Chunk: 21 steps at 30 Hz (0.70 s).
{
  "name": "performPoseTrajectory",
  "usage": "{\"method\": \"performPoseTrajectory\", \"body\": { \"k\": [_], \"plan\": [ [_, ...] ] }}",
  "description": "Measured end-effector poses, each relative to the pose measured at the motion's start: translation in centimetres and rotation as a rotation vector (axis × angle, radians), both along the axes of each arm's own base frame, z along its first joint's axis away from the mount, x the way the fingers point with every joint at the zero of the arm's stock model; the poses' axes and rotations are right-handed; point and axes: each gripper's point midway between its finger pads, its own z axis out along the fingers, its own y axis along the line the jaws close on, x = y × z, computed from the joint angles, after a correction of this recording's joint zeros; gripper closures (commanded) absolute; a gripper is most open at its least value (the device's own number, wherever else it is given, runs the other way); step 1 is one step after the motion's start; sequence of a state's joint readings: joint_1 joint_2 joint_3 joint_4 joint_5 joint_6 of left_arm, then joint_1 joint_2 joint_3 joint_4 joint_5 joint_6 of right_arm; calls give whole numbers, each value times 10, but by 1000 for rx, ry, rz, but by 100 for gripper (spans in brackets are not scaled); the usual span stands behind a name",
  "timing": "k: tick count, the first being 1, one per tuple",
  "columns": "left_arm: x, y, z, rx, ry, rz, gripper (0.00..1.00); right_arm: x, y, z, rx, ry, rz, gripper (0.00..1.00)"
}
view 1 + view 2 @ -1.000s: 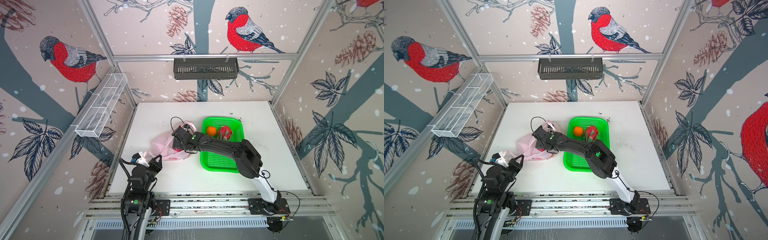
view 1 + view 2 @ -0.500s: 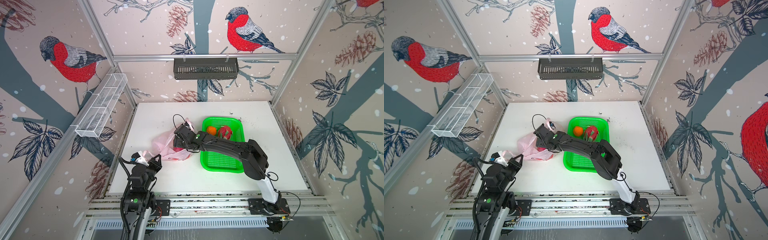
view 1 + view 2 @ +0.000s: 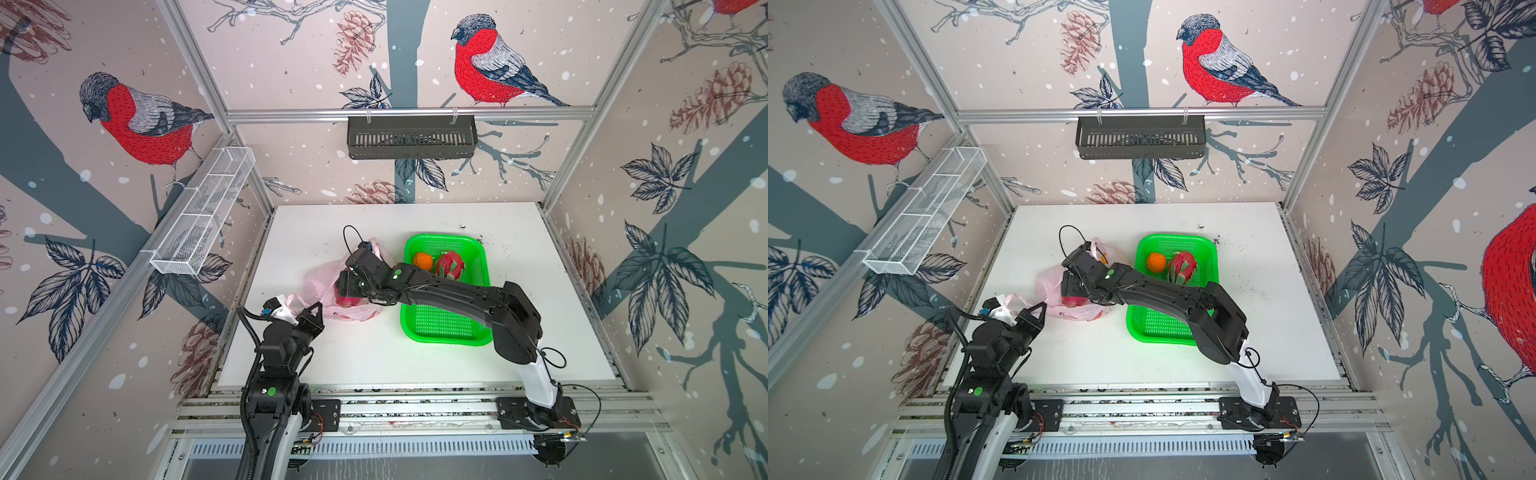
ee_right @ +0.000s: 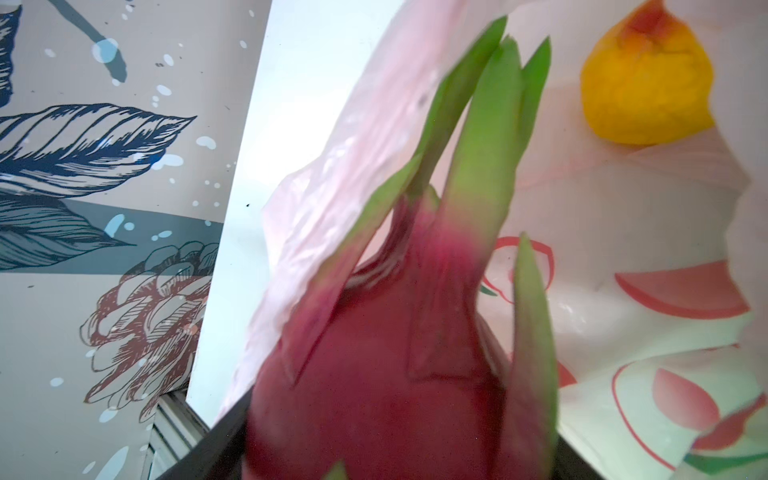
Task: Untie the knot of the plastic bag and take out the fruit
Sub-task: 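Lift the dragon fruit up out of the pink bag with the right gripper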
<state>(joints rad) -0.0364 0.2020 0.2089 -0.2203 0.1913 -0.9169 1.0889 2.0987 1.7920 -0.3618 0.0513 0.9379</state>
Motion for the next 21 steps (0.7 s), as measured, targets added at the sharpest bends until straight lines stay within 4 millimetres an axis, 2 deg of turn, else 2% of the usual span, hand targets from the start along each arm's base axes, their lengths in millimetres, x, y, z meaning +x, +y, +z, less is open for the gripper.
{"method": "performPoseTrajectory", "body": {
  "k": [10,21],
  "plan": [
    [6,1,10,-2,-36,9,100,-13,8,8,25,2,71,54],
    [13,7,18,8,-57,44,100,-33,11,36,64,-11,163,54]
  ]
}}
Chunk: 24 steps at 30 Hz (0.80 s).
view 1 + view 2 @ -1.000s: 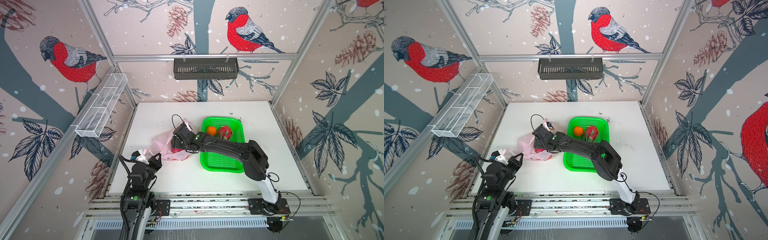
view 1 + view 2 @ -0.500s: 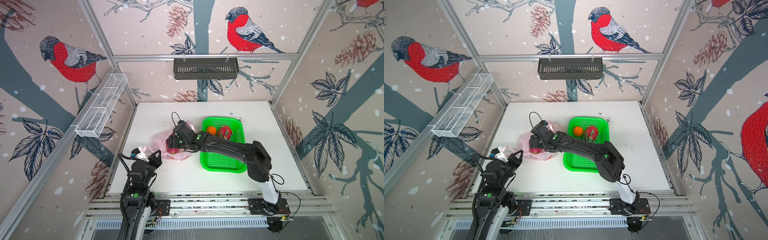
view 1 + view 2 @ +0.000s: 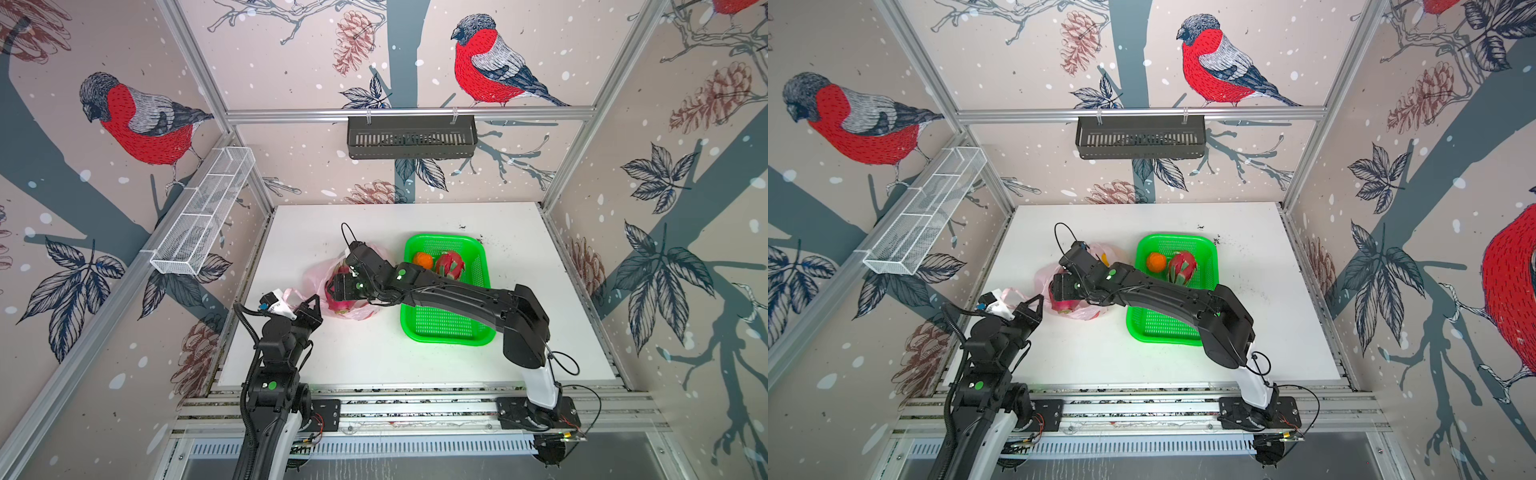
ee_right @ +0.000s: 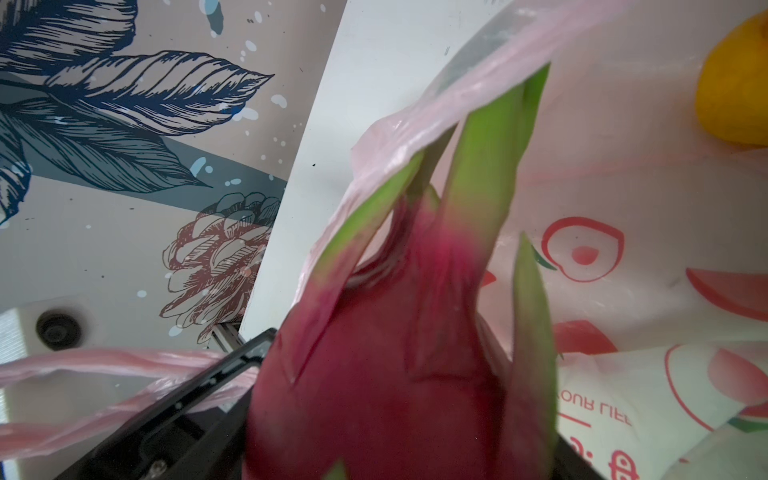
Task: Untie the knot of the plastic bag and take out the fruit
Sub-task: 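Lift the dragon fruit up out of the pink bag with the right gripper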
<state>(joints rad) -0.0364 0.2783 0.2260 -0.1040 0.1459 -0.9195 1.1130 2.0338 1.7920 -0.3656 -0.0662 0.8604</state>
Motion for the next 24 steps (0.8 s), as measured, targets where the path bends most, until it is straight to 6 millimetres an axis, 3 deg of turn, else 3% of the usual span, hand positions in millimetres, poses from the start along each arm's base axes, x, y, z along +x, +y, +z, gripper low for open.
{"method": "performPoseTrajectory", "body": {
  "k": [13,24],
  "plan": [
    [2,6,5,8,-18,36,100,-30,3,32,37,-10,147,54],
    [2,7,8,8,-34,40,100,-48,-14,72,38,-84,224,57]
  ]
}}
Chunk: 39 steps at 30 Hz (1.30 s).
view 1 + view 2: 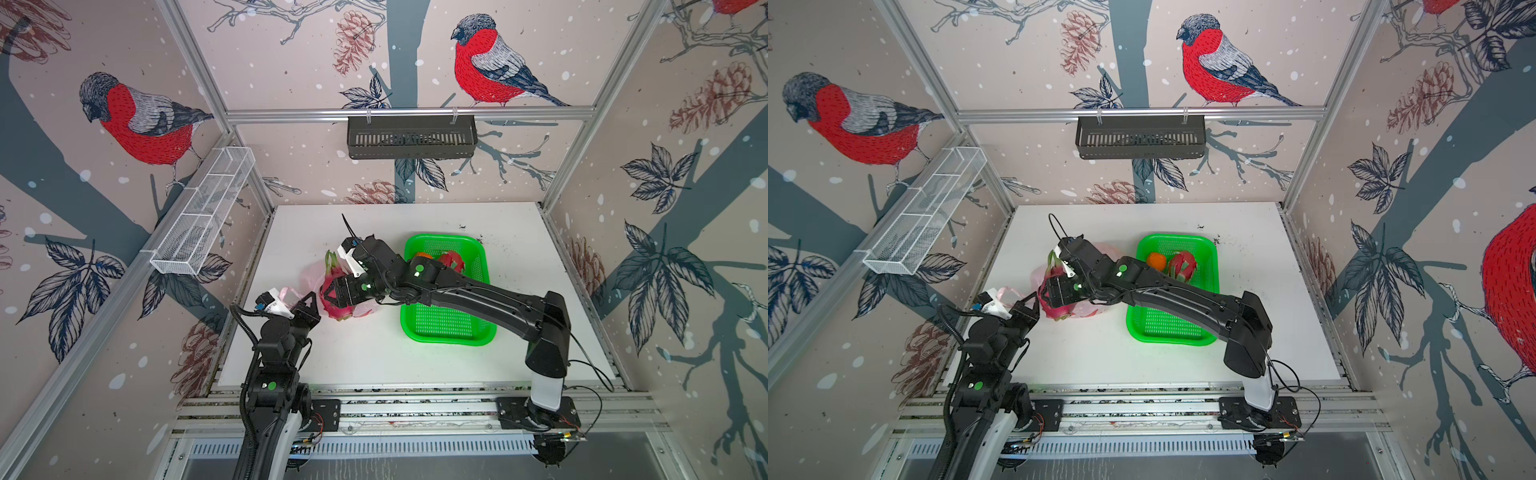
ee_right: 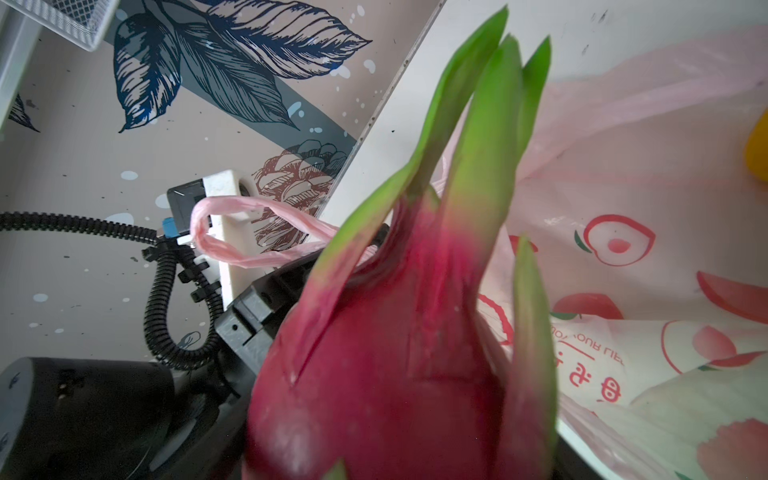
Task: Untie the knot of the plastic bag and take out the fruit
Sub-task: 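Lift the dragon fruit up out of the pink bag with the right gripper, then carry the dragon fruit over the green basket and lower it in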
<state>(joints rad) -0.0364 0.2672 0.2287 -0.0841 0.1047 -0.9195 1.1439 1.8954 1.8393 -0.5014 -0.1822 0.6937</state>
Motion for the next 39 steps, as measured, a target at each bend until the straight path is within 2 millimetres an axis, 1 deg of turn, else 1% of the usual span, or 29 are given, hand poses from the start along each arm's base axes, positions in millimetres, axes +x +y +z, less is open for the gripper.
{"method": "performPoseTrajectory", "body": {
  "k": [6,9,13,16,18,21,25,27,29,33,35,39],
  "plan": [
    [-1,0,2,0,-8,1,100,-2,-7,21,5,-55,30,57],
    [-1,0,2,0,-12,2,100,6,-9,36,23,-103,27,57],
    [-2,0,3,0,-15,2,100,32,-18,58,50,-161,-16,58],
    [-2,0,3,0,-15,2,100,54,-27,74,72,-199,-52,58],
    [-2,0,3,0,-16,2,100,70,-35,89,94,-234,-79,58],
    [-3,0,4,0,-19,2,100,88,-45,106,124,-271,-114,58],
    [-4,1,2,1,-13,3,100,112,-63,120,143,-316,-166,58],
    [-4,1,0,2,-7,3,100,126,-77,122,139,-331,-204,59],
    [-5,1,-2,3,0,3,100,140,-91,118,120,-344,-245,59],
    [-5,1,-2,3,0,3,100,163,-128,98,43,-357,-342,59],
    [-5,1,-2,3,0,4,100,169,-146,86,-2,-366,-384,59],
    [-5,1,-3,4,2,6,100,168,-183,62,-78,-361,-453,59]
  ]
}}
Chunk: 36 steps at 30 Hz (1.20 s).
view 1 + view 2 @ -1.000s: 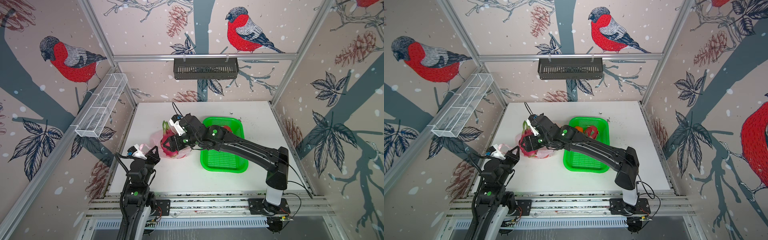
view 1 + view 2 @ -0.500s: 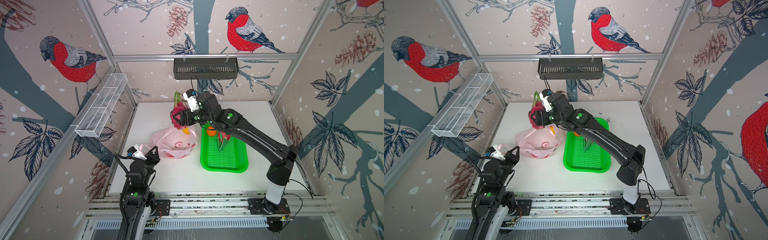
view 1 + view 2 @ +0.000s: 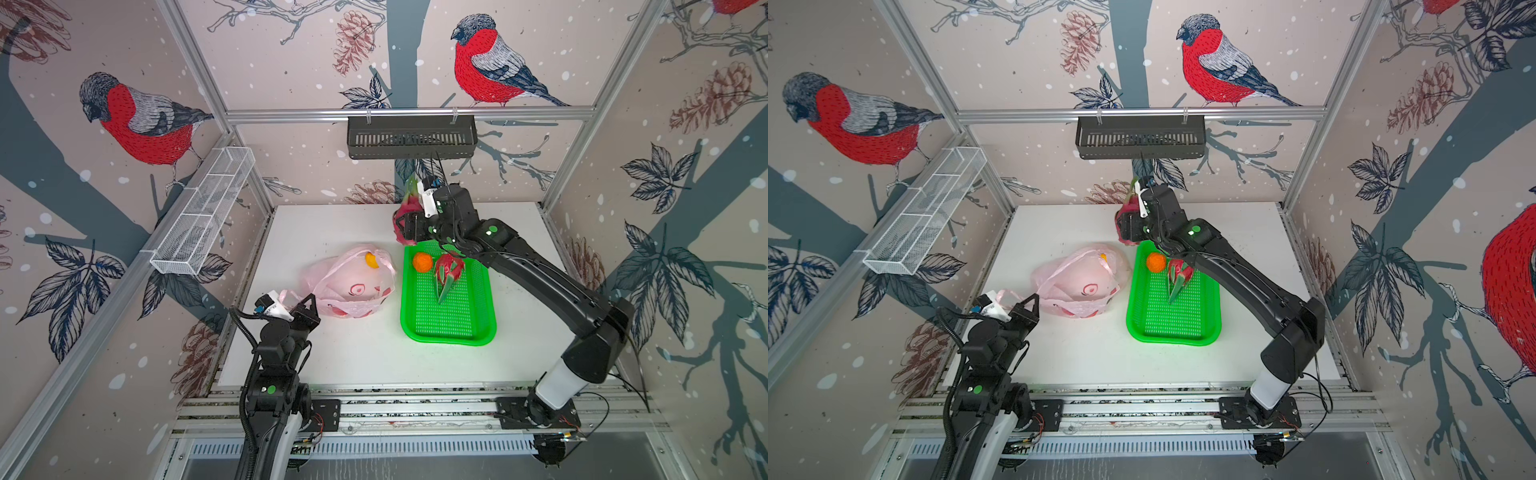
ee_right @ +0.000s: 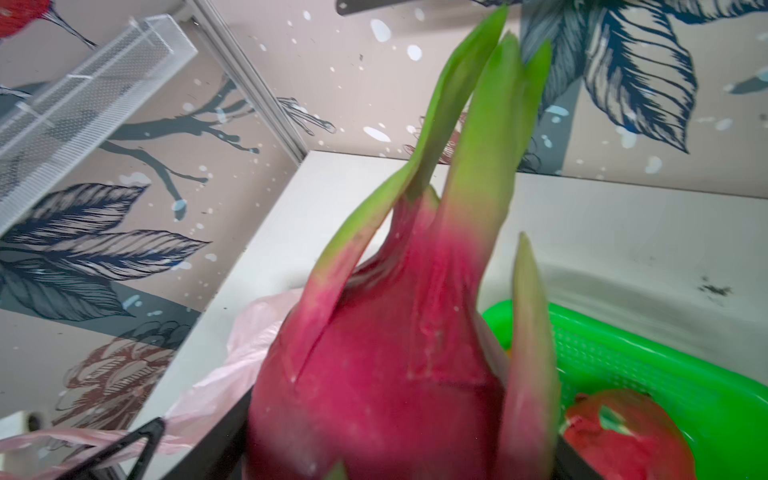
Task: Untie the knot of the plastic bag and take out the fruit
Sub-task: 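Carry the dragon fruit over the green basket and lower it in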
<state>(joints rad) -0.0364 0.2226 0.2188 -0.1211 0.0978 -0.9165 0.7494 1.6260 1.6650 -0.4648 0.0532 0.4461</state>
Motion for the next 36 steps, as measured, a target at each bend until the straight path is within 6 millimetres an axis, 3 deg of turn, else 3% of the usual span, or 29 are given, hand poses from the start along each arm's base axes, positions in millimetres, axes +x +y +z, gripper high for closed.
{"method": "performPoseTrajectory", "body": {
  "k": [9,14,23,36],
  "plan": [
    [0,0,-4,0,7,0,100,-36,-42,-63,-93,90,-84,59],
    [0,0,-5,0,13,-1,100,-59,-43,-100,-159,146,-73,59],
    [0,0,-3,0,6,-1,100,-84,-41,-145,-222,236,-62,59],
    [-1,0,1,-1,-10,-1,100,-100,-42,-202,-290,343,-61,58]
  ]
}}
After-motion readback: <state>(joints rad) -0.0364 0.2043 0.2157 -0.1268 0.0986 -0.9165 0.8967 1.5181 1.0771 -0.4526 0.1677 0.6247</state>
